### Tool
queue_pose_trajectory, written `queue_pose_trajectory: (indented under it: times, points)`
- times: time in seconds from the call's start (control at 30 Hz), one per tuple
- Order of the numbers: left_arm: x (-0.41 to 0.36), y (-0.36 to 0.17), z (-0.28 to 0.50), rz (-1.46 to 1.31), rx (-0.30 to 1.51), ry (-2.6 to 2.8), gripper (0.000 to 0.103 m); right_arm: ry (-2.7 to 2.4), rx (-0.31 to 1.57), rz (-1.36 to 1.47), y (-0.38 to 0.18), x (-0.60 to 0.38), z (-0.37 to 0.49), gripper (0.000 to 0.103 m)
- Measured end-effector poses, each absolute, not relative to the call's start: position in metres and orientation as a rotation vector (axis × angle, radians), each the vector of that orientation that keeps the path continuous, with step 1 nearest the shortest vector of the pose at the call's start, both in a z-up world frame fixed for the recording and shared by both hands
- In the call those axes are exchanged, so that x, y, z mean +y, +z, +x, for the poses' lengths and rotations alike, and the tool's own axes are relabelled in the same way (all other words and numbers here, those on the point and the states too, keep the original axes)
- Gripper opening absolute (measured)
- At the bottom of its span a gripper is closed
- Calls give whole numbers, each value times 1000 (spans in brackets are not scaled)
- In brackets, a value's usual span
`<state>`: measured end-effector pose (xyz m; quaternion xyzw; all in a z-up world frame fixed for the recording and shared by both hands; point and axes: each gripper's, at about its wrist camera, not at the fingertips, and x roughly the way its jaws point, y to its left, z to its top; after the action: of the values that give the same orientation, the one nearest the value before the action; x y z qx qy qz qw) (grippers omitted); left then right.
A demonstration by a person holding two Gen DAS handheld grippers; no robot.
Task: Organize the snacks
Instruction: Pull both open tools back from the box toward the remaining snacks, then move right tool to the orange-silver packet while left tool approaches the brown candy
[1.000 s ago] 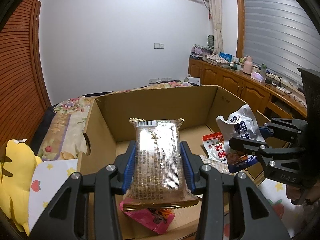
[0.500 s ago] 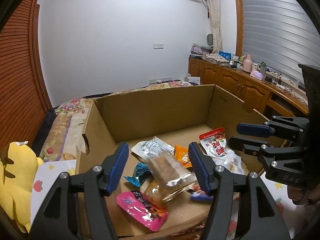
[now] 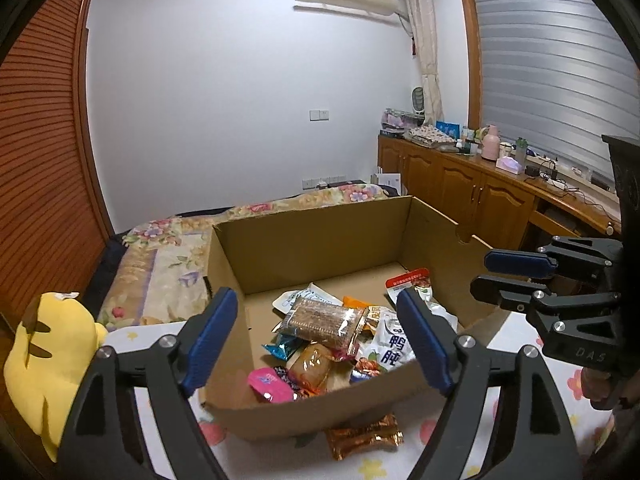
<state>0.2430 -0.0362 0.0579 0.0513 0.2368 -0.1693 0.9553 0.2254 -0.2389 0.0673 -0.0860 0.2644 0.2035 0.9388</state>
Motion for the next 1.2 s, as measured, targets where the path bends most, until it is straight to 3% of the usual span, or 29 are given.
queue_pose_trajectory:
  times: [0.03, 0.1, 0.13, 0.33, 0.5, 0.77, 1.2]
  points:
    - [-36, 59, 239, 108, 479, -342, 84, 414, 537, -175, 69, -239, 221, 32]
    - [-35, 60, 232, 113, 473, -336, 100, 412, 530, -176, 72, -239, 213, 33]
    - [-34, 61, 229, 111, 465, -334, 103, 411, 526, -176, 74, -238, 209, 33]
    - [-29, 60, 212, 109, 471, -341, 103, 408, 509, -183, 81, -234, 188, 41]
    - [-26, 58, 197, 103, 471, -344, 103, 395, 501, -178, 84, -233, 176, 66]
    - [-22, 45, 174, 97, 495, -349, 103, 386, 515, -160, 76, -234, 156, 88]
    - [-3, -4, 156, 60, 591, -340, 103, 414, 629, -152, 28, -229, 133, 93]
